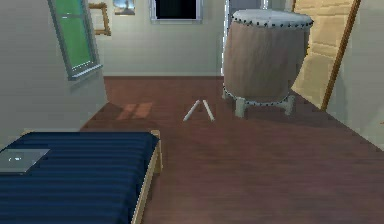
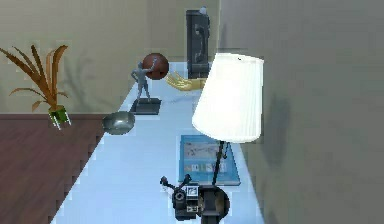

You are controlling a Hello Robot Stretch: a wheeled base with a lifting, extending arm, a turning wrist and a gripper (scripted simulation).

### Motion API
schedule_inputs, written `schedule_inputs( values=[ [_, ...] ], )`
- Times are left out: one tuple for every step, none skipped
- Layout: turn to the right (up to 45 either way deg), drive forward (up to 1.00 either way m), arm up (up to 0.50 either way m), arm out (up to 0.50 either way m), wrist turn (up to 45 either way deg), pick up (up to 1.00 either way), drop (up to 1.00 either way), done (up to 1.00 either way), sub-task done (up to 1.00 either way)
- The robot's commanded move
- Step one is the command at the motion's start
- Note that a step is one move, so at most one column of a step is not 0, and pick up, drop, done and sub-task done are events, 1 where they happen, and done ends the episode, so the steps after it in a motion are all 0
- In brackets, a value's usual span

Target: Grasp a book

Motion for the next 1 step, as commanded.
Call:
schedule_inputs(
  values=[
    [0.0, 0.00, 0.10, 0.00, 0.0, 0.00, 0.00, 0.00, 0.00]
  ],
)
